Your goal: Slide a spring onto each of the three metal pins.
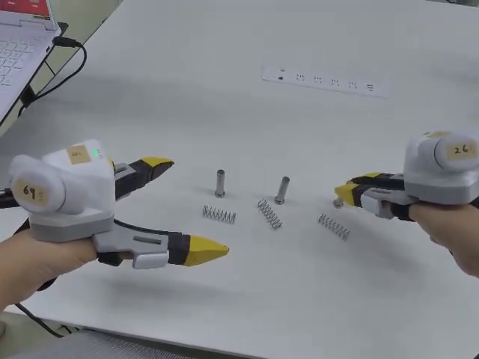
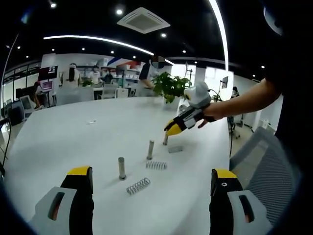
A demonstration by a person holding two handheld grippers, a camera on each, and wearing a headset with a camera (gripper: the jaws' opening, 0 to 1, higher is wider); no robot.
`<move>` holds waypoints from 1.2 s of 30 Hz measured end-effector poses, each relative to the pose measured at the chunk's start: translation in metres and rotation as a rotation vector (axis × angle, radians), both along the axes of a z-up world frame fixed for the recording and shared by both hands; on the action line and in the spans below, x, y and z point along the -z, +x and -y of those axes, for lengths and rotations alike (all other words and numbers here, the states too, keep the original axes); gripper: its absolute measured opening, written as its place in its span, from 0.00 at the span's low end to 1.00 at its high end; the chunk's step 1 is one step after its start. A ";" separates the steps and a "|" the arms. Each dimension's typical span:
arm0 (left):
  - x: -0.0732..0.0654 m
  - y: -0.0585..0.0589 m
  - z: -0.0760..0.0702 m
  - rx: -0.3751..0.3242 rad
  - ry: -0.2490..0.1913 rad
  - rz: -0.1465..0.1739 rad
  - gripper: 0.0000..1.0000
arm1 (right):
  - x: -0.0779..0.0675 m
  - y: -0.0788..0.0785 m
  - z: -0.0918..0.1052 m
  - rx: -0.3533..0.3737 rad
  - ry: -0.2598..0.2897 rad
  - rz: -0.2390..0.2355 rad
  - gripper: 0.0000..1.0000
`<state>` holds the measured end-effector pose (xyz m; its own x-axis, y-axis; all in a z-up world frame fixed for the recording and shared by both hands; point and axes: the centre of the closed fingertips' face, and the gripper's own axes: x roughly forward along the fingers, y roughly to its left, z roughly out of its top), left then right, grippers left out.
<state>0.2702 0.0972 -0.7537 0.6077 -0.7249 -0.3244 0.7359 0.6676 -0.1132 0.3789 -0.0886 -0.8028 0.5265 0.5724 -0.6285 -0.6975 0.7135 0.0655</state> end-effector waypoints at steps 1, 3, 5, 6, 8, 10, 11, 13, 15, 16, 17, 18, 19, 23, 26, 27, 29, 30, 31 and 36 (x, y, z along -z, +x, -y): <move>0.000 0.000 0.000 0.000 0.000 0.000 0.98 | 0.000 0.000 0.000 0.000 0.001 -0.001 0.22; 0.000 -0.001 0.000 0.001 -0.001 0.000 0.98 | 0.000 -0.001 -0.001 -0.001 0.005 -0.003 0.23; 0.001 -0.001 0.000 0.002 0.002 -0.003 0.98 | 0.000 -0.002 -0.001 0.002 0.004 -0.009 0.26; 0.000 -0.002 0.001 0.002 0.002 -0.002 0.98 | 0.000 -0.002 -0.001 0.004 0.006 -0.013 0.27; 0.000 -0.002 0.001 0.001 -0.001 -0.001 0.98 | 0.000 -0.003 -0.002 0.007 0.010 -0.016 0.30; -0.001 -0.002 0.001 0.001 -0.001 0.001 0.98 | 0.000 -0.003 -0.001 0.009 0.010 -0.016 0.33; -0.002 -0.002 0.001 0.001 -0.002 0.001 0.98 | 0.000 -0.003 -0.001 0.009 0.009 -0.014 0.33; -0.002 -0.002 0.000 -0.001 -0.004 0.002 0.98 | -0.001 -0.004 -0.001 0.011 0.014 -0.015 0.35; -0.002 -0.002 0.000 -0.001 -0.003 0.002 0.98 | -0.001 -0.005 0.000 0.012 0.017 -0.015 0.37; -0.002 -0.002 0.000 -0.001 -0.003 0.002 0.98 | -0.001 -0.005 0.000 0.012 0.017 -0.014 0.37; -0.002 -0.002 0.000 -0.001 -0.004 0.003 0.98 | -0.002 -0.006 0.001 0.012 0.018 -0.015 0.37; -0.003 -0.002 0.001 0.000 -0.006 0.003 0.98 | -0.002 -0.006 0.001 0.015 0.020 -0.015 0.38; -0.003 -0.002 0.001 0.000 -0.006 0.004 0.98 | -0.002 -0.006 0.001 0.015 0.021 -0.016 0.39; -0.003 -0.002 0.003 0.004 -0.005 0.005 0.98 | -0.002 -0.009 0.002 0.013 0.019 -0.020 0.42; -0.004 -0.002 0.004 0.003 -0.008 0.005 0.98 | -0.003 -0.012 0.002 0.012 0.030 -0.027 0.42; -0.004 -0.002 0.004 0.004 -0.009 0.004 0.98 | -0.003 -0.013 0.002 0.009 0.034 -0.031 0.42; -0.003 -0.003 0.004 0.008 -0.002 0.005 0.98 | -0.001 -0.016 0.002 0.009 0.038 -0.043 0.45; -0.002 -0.003 0.004 0.008 -0.003 0.003 0.98 | -0.001 -0.018 0.002 0.006 0.042 -0.047 0.45; -0.002 -0.003 0.003 0.006 -0.005 0.002 0.98 | 0.000 -0.018 0.003 0.006 0.041 -0.047 0.45; -0.003 -0.002 0.002 0.003 -0.005 0.003 0.98 | 0.002 -0.024 0.007 0.002 0.034 -0.051 0.44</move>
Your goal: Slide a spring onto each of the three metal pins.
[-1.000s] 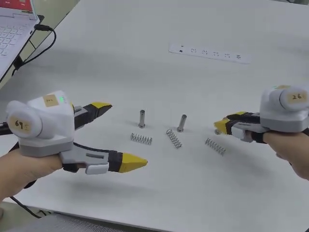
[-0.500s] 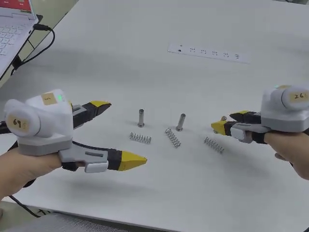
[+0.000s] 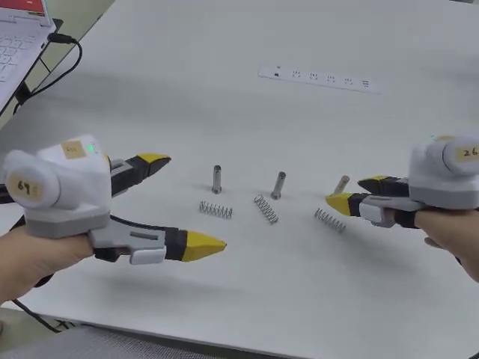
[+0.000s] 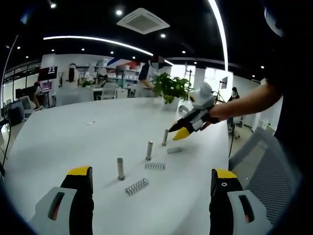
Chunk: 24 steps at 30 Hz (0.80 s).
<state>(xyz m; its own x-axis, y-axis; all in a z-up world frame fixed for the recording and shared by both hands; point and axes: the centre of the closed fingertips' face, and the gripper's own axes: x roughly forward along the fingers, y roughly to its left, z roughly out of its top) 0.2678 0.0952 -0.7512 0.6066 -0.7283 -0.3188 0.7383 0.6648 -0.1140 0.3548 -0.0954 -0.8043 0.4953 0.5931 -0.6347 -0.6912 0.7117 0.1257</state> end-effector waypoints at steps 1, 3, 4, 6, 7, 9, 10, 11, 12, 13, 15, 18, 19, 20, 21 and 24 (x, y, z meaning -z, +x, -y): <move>0.000 0.000 0.000 -0.001 0.000 0.000 0.98 | 0.000 -0.001 0.001 0.000 -0.002 -0.002 0.43; 0.000 0.000 0.000 -0.002 -0.001 0.002 0.98 | 0.000 -0.003 0.002 0.000 -0.001 -0.002 0.43; 0.000 0.000 0.000 -0.002 -0.002 0.002 0.98 | 0.000 -0.005 0.003 -0.004 0.002 -0.003 0.43; 0.000 0.000 -0.001 -0.003 0.000 0.002 0.98 | 0.001 -0.008 0.003 -0.012 -0.001 -0.010 0.42; 0.000 0.000 -0.001 -0.002 0.001 0.001 0.98 | 0.001 -0.010 0.003 -0.014 -0.003 -0.009 0.42; 0.000 0.000 -0.001 -0.002 -0.001 0.000 0.98 | 0.001 -0.013 0.003 -0.023 -0.004 -0.008 0.41; 0.000 0.000 -0.001 -0.001 -0.001 0.000 0.98 | 0.002 -0.014 0.003 -0.025 -0.006 -0.011 0.40; 0.000 0.000 0.000 -0.001 -0.003 -0.001 0.98 | 0.002 -0.016 0.003 -0.030 -0.008 -0.012 0.40; 0.001 -0.001 -0.001 -0.001 0.000 -0.002 0.98 | 0.003 -0.017 0.002 -0.035 -0.009 -0.014 0.40; 0.001 -0.001 -0.001 -0.001 0.002 -0.001 0.98 | 0.005 -0.020 0.002 -0.043 -0.012 -0.019 0.39; 0.000 -0.001 0.000 -0.001 -0.004 -0.001 0.98 | 0.007 -0.024 0.001 -0.056 -0.021 -0.025 0.38; 0.001 -0.001 -0.001 -0.002 0.000 -0.002 0.98 | 0.010 -0.027 0.000 -0.076 -0.035 -0.028 0.38; 0.001 -0.001 -0.001 -0.003 -0.001 -0.003 0.98 | 0.011 -0.029 -0.001 -0.085 -0.041 -0.026 0.38; 0.000 -0.001 -0.001 -0.004 -0.001 0.001 0.98 | 0.012 -0.029 -0.001 -0.089 -0.044 -0.026 0.37; 0.000 -0.001 -0.001 -0.004 -0.002 0.002 0.98 | 0.012 -0.030 -0.002 -0.097 -0.046 -0.026 0.37; -0.001 -0.001 -0.001 -0.004 -0.004 0.003 0.98 | 0.016 -0.033 -0.004 -0.119 -0.065 -0.026 0.35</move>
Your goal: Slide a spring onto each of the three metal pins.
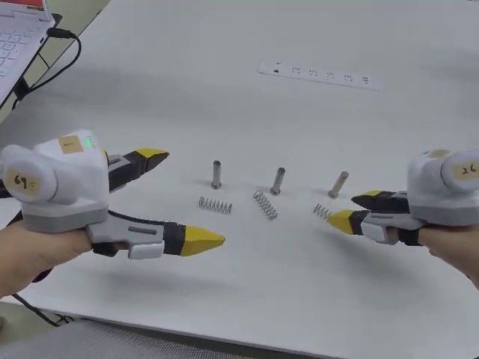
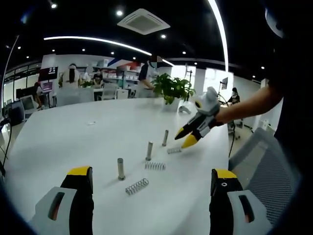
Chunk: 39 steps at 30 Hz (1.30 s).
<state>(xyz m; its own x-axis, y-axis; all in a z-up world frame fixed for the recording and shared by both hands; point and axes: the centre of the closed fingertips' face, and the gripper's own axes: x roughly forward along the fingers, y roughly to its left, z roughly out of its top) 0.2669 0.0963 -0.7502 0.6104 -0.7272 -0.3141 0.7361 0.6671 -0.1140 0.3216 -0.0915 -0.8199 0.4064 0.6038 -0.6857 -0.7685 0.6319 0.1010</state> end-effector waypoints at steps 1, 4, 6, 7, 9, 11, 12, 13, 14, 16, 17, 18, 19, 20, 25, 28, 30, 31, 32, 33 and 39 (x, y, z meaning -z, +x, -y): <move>0.000 0.000 0.000 0.001 0.002 0.001 0.98 | 0.001 -0.001 -0.001 -0.010 -0.008 0.002 0.35; 0.000 0.000 0.000 0.001 0.002 -0.001 0.98 | 0.006 -0.003 -0.002 -0.033 -0.026 0.001 0.34; 0.000 0.000 0.000 0.000 0.002 0.000 0.98 | 0.008 -0.004 -0.004 -0.044 -0.032 -0.002 0.33; 0.000 0.000 0.000 0.000 0.003 -0.002 0.98 | 0.008 -0.004 -0.004 -0.046 -0.034 -0.002 0.32; 0.001 0.000 -0.001 0.000 0.005 -0.001 0.98 | 0.010 -0.004 -0.004 -0.057 -0.045 0.000 0.31; 0.001 0.000 -0.001 0.000 0.005 -0.004 0.98 | 0.013 -0.003 -0.004 -0.066 -0.056 -0.002 0.30; 0.001 -0.001 -0.001 0.000 0.006 -0.004 0.98 | 0.014 -0.003 -0.004 -0.071 -0.062 -0.006 0.29; 0.001 -0.001 -0.001 0.000 0.007 -0.004 0.98 | 0.015 -0.003 -0.004 -0.074 -0.067 -0.008 0.28; 0.001 -0.001 -0.001 0.000 0.007 -0.004 0.98 | 0.016 -0.003 -0.004 -0.078 -0.071 -0.008 0.27; 0.001 -0.001 -0.002 -0.001 0.006 -0.005 0.98 | 0.019 -0.003 -0.003 -0.086 -0.086 -0.011 0.26; 0.002 -0.001 -0.002 -0.002 0.007 -0.005 0.98 | 0.020 -0.004 -0.003 -0.095 -0.095 -0.013 0.25; 0.002 -0.001 -0.002 -0.001 0.008 -0.005 0.98 | 0.021 -0.004 -0.002 -0.100 -0.101 -0.014 0.23; 0.002 -0.001 -0.002 -0.001 0.008 -0.006 0.98 | 0.022 -0.004 -0.002 -0.107 -0.107 -0.013 0.22; 0.002 -0.001 -0.002 -0.001 0.007 -0.006 0.98 | 0.022 -0.005 -0.002 -0.111 -0.109 -0.014 0.22; 0.002 -0.001 -0.002 -0.001 0.008 -0.007 0.98 | 0.023 -0.003 -0.003 -0.130 -0.124 -0.013 0.17; 0.002 -0.001 -0.002 0.001 0.009 -0.008 0.98 | 0.027 -0.004 -0.003 -0.140 -0.143 -0.020 0.16; 0.002 -0.001 -0.002 0.001 0.009 -0.007 0.98 | 0.028 -0.003 -0.001 -0.146 -0.151 -0.023 0.15; 0.002 -0.001 -0.002 0.000 0.007 -0.008 0.98 | 0.028 -0.004 -0.001 -0.148 -0.152 -0.025 0.15; 0.001 -0.001 -0.002 -0.001 0.008 -0.008 0.98 | 0.028 -0.004 -0.001 -0.148 -0.153 -0.024 0.15; 0.002 -0.001 -0.003 -0.001 0.009 -0.008 0.98 | 0.028 -0.004 -0.001 -0.150 -0.153 -0.025 0.14; 0.001 -0.001 -0.003 0.002 0.010 -0.009 0.98 | 0.031 -0.003 -0.001 -0.159 -0.164 -0.031 0.12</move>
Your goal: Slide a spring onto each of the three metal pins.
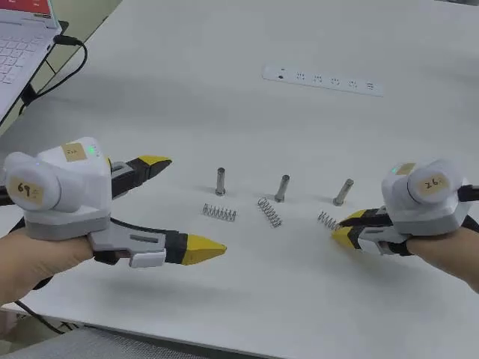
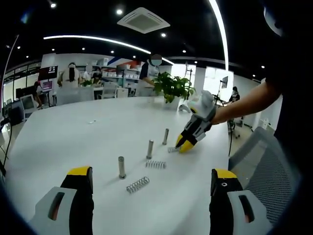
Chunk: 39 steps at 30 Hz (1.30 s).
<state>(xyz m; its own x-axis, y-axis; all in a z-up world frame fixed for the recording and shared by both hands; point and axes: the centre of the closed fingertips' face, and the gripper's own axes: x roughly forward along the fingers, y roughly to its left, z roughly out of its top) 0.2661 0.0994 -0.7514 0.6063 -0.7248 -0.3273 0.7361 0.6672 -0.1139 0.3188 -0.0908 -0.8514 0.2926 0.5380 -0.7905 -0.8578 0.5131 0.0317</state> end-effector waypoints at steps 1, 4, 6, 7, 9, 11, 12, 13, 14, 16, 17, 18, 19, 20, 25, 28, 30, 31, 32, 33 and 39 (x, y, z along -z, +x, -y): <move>0.000 0.000 0.000 0.001 0.000 0.000 0.98 | 0.000 0.000 0.000 -0.002 -0.001 0.001 0.11; 0.000 0.000 0.001 0.003 0.000 0.001 0.98 | 0.001 0.000 0.000 -0.006 -0.007 0.000 0.09; 0.000 0.000 0.001 0.003 0.000 0.001 0.98 | 0.002 0.000 0.000 -0.012 -0.009 0.004 0.09; 0.000 0.000 0.001 0.004 0.000 0.000 0.98 | 0.002 -0.001 0.000 -0.016 -0.010 0.005 0.09; 0.000 0.000 0.002 0.006 0.000 0.000 0.98 | 0.002 -0.001 0.000 -0.022 -0.015 0.008 0.08; 0.000 0.000 0.003 0.008 0.000 -0.001 0.98 | 0.001 -0.002 0.000 -0.022 -0.014 0.014 0.08; 0.000 0.000 0.003 0.010 0.000 0.000 0.98 | 0.000 -0.002 -0.001 -0.022 -0.010 0.015 0.08; 0.000 -0.001 0.004 0.011 0.001 0.001 0.98 | -0.001 -0.003 -0.001 -0.020 -0.007 0.014 0.08; 0.000 -0.001 0.004 0.013 0.000 0.000 0.98 | -0.002 -0.003 -0.001 -0.022 -0.007 0.017 0.08; 0.000 -0.001 0.005 0.015 0.002 -0.001 0.98 | -0.005 -0.005 -0.002 -0.024 -0.002 0.019 0.08; 0.000 -0.002 0.006 0.017 0.001 -0.002 0.98 | -0.006 -0.006 -0.002 -0.022 0.000 0.015 0.08; 0.000 -0.002 0.007 0.018 -0.001 -0.002 0.98 | -0.008 -0.007 -0.003 -0.025 0.002 0.016 0.08; 0.000 -0.003 0.008 0.024 0.000 -0.002 0.98 | -0.009 -0.008 -0.004 -0.028 0.004 0.017 0.08; 0.001 -0.004 0.009 0.028 0.002 -0.003 0.98 | -0.010 -0.009 -0.004 -0.032 0.002 0.018 0.08; 0.001 -0.007 0.014 0.046 -0.002 -0.013 0.98 | -0.019 -0.013 -0.006 -0.056 0.012 0.033 0.08; 0.000 -0.010 0.018 0.068 -0.003 -0.017 0.97 | -0.024 -0.015 -0.007 -0.069 0.018 0.040 0.08; -0.001 -0.011 0.021 0.079 -0.002 -0.016 0.97 | -0.026 -0.015 -0.007 -0.077 0.022 0.044 0.08; -0.002 -0.011 0.023 0.083 -0.004 -0.017 0.96 | -0.027 -0.015 -0.007 -0.083 0.024 0.047 0.08; -0.002 -0.011 0.025 0.088 -0.006 -0.017 0.96 | -0.029 -0.015 -0.008 -0.090 0.026 0.048 0.08; -0.002 -0.011 0.027 0.093 -0.010 -0.020 0.95 | -0.030 -0.016 -0.008 -0.095 0.028 0.050 0.08; 0.002 -0.020 0.048 0.162 -0.014 -0.041 0.91 | -0.037 -0.024 -0.013 -0.152 0.025 0.071 0.08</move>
